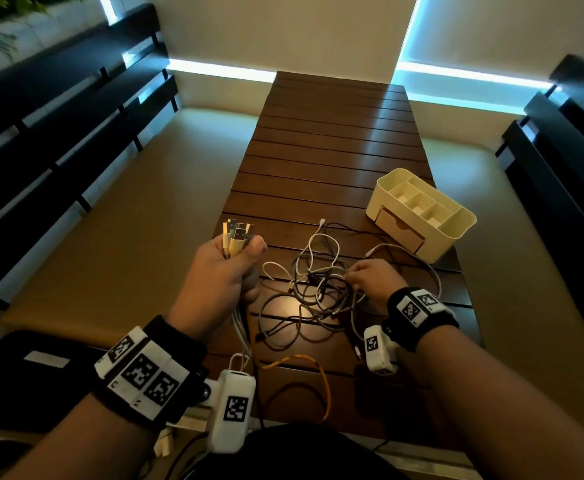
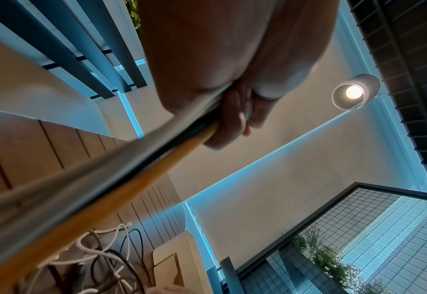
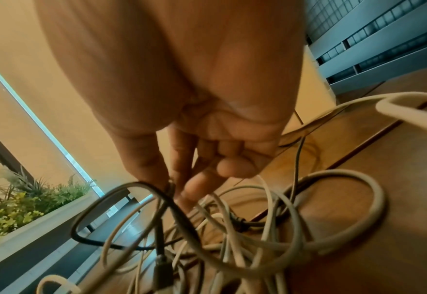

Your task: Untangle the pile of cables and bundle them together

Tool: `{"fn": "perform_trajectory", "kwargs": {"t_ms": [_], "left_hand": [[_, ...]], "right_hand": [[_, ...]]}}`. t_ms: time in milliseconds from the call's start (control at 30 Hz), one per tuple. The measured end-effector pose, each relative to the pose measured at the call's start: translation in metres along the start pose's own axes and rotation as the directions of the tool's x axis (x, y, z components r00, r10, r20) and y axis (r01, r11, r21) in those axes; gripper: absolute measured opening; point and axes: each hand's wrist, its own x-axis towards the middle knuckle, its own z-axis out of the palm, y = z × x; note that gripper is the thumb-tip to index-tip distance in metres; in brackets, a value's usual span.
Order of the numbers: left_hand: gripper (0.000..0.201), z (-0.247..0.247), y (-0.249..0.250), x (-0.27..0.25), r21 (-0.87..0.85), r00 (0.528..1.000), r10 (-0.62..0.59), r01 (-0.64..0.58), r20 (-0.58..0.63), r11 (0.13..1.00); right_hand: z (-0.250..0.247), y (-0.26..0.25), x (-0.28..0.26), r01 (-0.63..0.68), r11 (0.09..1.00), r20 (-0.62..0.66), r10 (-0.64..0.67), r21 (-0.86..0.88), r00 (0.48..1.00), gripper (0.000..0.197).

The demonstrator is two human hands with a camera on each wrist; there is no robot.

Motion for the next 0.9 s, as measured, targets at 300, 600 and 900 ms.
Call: {"fn": "perform_trajectory", "kwargs": {"t_ms": [300,600,900], "left_hand": [[0.029,-0.021,0.009,0.006,0.021,0.999,-0.025,0.024,0.040,0.999],[0.030,-0.031,0.011,0.009,0.019,0.995,-0.038,0.037,0.096,0.999],[0.027,-0.042,0.009,0.012,0.006,0.992,-0.039,0.038,0.120,0.999]], "right_hand": [[-0.005,0.001,-0.017,0.000,1.000,-0.131,0.003,0.025,0.991,0.014],[-0.001,0.008,-0.029,0.085,0.940,-0.352,0.039,0.330,0.935,0.013],[-0.017,0.034,-0.031,-0.243,0.967,-0.367,0.198,-0.081,0.909,0.026]]}}
